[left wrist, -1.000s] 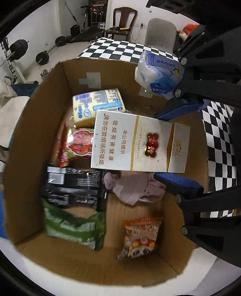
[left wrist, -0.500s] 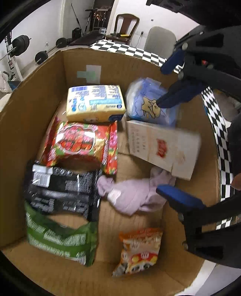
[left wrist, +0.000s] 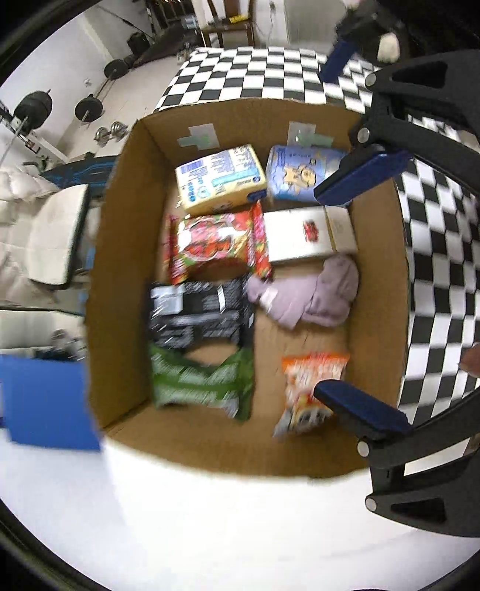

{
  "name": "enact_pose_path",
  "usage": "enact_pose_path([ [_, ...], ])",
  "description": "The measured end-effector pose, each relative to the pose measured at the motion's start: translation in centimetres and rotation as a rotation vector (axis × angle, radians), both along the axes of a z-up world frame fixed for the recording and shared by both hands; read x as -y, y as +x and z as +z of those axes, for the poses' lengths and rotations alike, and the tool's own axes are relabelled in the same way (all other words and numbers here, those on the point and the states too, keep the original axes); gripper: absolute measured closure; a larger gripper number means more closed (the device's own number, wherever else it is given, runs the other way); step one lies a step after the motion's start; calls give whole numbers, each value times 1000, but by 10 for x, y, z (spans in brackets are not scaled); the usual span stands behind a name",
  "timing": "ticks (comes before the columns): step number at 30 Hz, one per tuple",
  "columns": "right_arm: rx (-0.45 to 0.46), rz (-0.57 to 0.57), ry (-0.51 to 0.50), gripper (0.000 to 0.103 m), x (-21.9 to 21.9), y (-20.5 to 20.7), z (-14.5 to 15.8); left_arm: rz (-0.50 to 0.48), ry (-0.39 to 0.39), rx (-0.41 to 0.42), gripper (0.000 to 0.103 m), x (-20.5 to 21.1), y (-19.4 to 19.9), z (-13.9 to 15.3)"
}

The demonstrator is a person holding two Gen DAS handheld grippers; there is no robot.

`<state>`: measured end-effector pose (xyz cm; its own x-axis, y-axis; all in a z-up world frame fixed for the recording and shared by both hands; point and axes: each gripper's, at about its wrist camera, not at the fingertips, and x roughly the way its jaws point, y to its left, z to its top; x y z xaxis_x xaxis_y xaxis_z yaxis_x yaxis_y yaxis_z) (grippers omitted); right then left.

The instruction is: Organize soft objects

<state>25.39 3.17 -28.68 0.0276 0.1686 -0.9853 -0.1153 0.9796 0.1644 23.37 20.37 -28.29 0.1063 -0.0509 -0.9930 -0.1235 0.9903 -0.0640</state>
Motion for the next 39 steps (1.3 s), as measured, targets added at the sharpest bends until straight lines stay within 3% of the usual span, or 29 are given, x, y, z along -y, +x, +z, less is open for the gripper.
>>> enact_pose_path([
  [7,68,-12,-52,0,2,-12,15,-17,125,139,6,-1,-16,31],
  [14,82,-38,-68,0,5,-12,17,0,147,178,6,-2,-16,34],
  [17,85,-47,-68,0,8,-11,18,7,115,188,6,-5,-18,37],
  [21,113,-60,-51,0,15,-16,32,6,113,217,6,-3,-26,56],
  [25,177,-58,-22,0,23,-32,68,-16,142,282,6,8,-46,98],
  [32,331,-56,15,0,41,-91,161,-18,162,401,6,27,-98,176],
  [39,446,-80,-1,0,58,-147,234,-2,149,430,6,31,-141,219],
])
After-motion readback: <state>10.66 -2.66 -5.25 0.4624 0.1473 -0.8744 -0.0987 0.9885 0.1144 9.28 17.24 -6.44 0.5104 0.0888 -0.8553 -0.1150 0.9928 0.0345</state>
